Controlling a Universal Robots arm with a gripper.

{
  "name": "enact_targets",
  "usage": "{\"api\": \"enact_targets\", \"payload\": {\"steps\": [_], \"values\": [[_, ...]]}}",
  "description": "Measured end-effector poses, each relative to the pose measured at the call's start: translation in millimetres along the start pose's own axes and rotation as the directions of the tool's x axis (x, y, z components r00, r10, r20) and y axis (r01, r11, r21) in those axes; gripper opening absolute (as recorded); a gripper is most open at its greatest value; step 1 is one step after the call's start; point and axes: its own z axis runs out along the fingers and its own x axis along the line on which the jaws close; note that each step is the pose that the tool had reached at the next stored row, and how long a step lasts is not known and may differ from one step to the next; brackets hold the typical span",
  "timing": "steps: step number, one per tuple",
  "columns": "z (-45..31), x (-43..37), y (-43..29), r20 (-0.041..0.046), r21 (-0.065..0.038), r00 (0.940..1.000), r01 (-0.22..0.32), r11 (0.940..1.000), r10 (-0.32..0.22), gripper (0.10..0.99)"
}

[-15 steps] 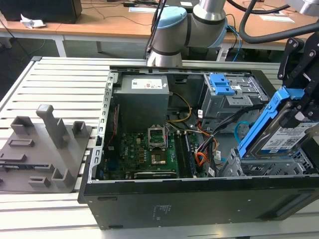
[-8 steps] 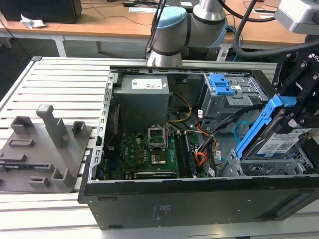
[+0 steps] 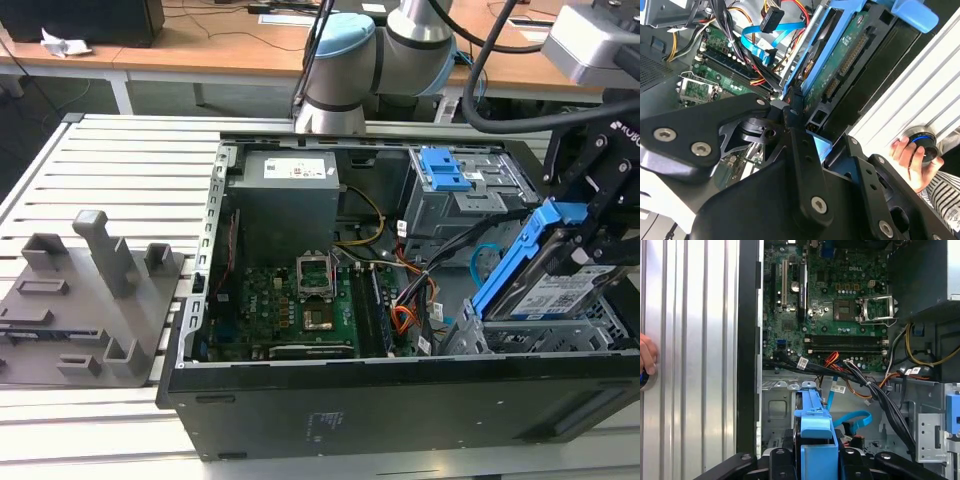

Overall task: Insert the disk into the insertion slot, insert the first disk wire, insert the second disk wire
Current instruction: 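Insert the disk into the insertion slot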

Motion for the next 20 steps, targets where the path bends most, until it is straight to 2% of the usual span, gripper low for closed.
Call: {"api": "enact_targets", "payload": {"steps": [4, 11, 18, 19, 20], "values": [[2.2, 0.1, -0.1, 0.0000, 0.000, 1.0000, 0.000, 1.0000, 0.000, 0.365], [12.0, 0.3, -0.5, 0.0001, 0.000, 1.0000, 0.000, 1.0000, 0.000, 0.365], [12.7, 0.3, -0.5, 0.0002, 0.000, 1.0000, 0.000, 1.0000, 0.000, 0.373], [12.7, 0.3, -0.5, 0.0000, 0.000, 1.0000, 0.000, 1.0000, 0.000, 0.435], [12.8, 0.3, -0.5, 0.0003, 0.000, 1.0000, 0.000, 1.0000, 0.000, 0.435]]}}
